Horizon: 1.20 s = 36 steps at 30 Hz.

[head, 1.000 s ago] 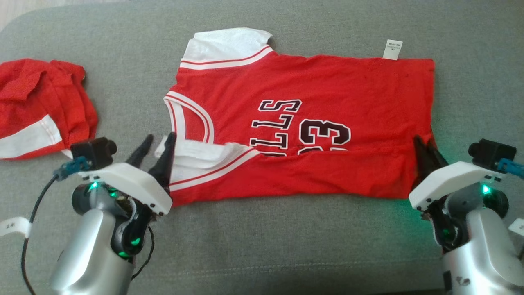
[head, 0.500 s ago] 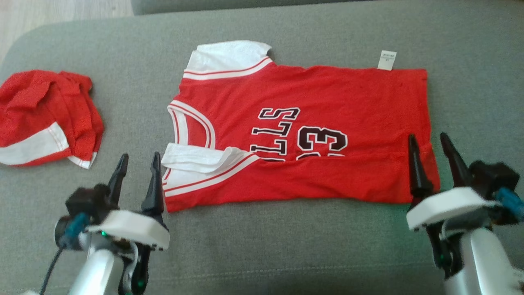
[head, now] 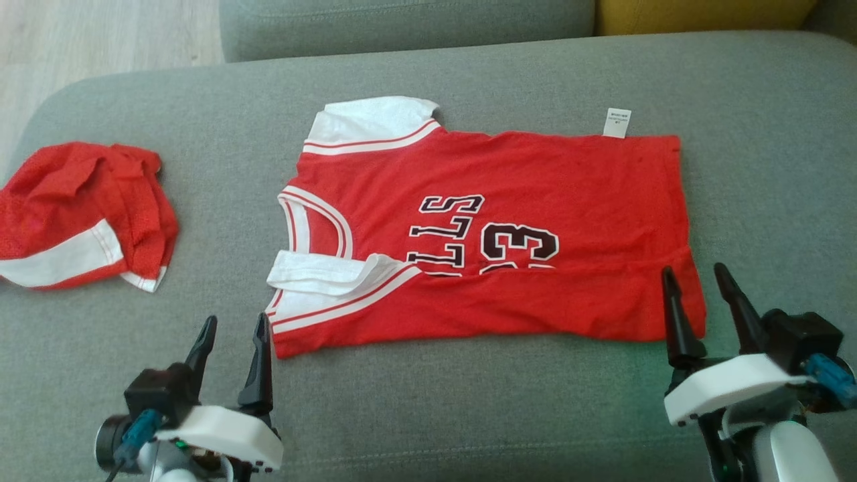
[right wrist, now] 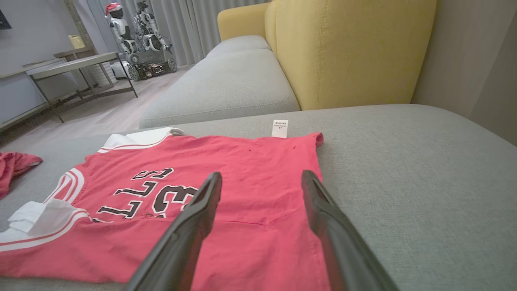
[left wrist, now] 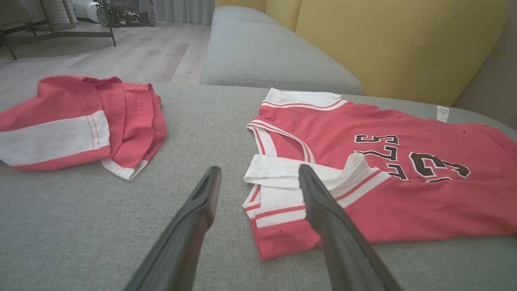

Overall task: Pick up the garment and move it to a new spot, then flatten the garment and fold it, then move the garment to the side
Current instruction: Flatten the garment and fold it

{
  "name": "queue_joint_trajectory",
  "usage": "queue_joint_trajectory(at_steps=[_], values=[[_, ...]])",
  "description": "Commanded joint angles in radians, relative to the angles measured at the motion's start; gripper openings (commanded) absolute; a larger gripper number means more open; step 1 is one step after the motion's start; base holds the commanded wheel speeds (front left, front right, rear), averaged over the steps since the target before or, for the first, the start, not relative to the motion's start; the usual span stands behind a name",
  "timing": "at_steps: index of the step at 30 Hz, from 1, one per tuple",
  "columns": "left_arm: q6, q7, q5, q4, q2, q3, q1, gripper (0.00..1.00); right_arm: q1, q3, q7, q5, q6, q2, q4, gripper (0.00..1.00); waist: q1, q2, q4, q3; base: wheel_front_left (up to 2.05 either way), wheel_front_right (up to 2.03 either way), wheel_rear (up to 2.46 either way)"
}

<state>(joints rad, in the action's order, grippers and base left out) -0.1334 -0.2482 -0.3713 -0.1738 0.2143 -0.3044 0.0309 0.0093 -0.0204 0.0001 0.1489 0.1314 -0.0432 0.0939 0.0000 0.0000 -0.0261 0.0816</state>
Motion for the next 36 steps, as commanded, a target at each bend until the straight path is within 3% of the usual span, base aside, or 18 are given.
queue_joint_trajectory(at_steps=[1,15,26,36], values=[[-0.006,-0.01,0.006,0.031,0.015,0.035,-0.038,1.0,-0.021,0.029,0.001,0.006,-0.001,-0.007,-0.041,1.0,0.0,0.0,0.001,-0.003,0.0,0.0,0.0],[0.008,0.014,0.001,0.028,0.01,0.007,-0.094,1.0,-0.019,0.046,0.04,0.022,-0.001,-0.007,-0.033,1.0,0.0,0.0,0.025,0.02,0.0,0.0,0.0],[0.09,0.174,-0.076,-0.11,-0.037,-0.057,-0.198,1.0,-0.017,-0.049,0.205,-0.012,-0.001,-0.007,-0.007,1.0,0.0,0.0,0.03,0.12,0.0,0.0,0.0],[0.102,0.278,-0.146,-0.194,-0.047,-0.046,-0.235,1.0,-0.032,-0.112,0.289,0.01,-0.001,-0.007,-0.015,1.0,0.0,0.0,0.019,0.182,0.0,0.0,0.0]])
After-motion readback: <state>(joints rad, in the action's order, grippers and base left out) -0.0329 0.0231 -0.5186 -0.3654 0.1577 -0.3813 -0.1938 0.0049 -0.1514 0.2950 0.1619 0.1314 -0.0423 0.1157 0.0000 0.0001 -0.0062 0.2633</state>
